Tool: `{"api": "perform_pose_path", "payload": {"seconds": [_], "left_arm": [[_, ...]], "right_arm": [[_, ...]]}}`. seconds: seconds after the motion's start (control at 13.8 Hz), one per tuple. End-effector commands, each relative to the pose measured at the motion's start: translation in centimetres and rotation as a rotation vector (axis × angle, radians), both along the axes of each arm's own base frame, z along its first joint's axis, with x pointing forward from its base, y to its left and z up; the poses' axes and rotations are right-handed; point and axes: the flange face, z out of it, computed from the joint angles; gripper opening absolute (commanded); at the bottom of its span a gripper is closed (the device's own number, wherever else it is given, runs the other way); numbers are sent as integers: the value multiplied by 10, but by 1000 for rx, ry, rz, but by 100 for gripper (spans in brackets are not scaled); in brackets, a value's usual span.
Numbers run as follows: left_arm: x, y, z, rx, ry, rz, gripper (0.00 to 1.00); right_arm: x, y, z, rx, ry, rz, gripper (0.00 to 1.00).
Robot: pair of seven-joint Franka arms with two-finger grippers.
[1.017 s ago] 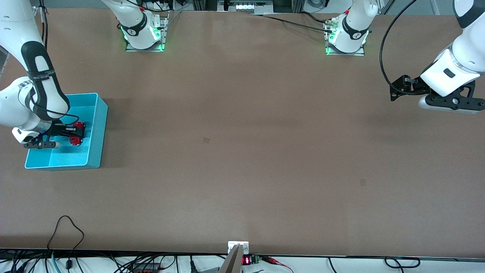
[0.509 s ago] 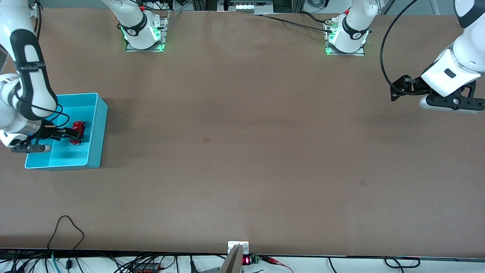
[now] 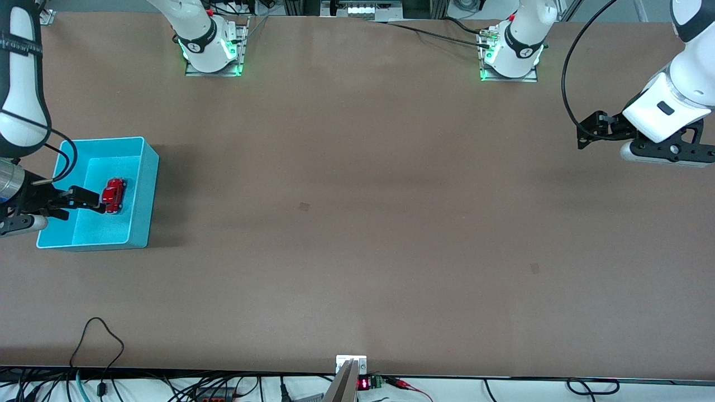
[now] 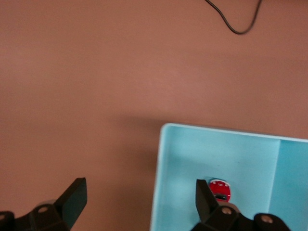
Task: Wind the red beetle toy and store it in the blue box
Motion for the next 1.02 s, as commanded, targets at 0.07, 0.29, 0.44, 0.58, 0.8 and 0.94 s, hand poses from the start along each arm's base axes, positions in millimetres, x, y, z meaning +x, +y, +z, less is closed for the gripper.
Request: {"api": "perform_pose_path", "payload": {"seconds": [0.07,0.29,0.44,0.58,0.8,0.94], "left_arm": [[2,1,5,-11,5,-1,100],[2,1,5,-11,5,-1,100],[2,2,5,-11,5,1,100],[2,2,5,-11,5,1,100],[2,2,5,-11,5,1,100],[2,2,5,-11,7,1,100]], "right_arm": [[-1,90,54,-73,18,-108,100],[-20,101,97,-45,22,-167,100],[-27,49,114,-38,9,-238,100],[-42,32,126,-28,52,-249,100],[-57,32,139,-37,87,-249,100],[-64,34,138,-63,94,-241,100]]}}
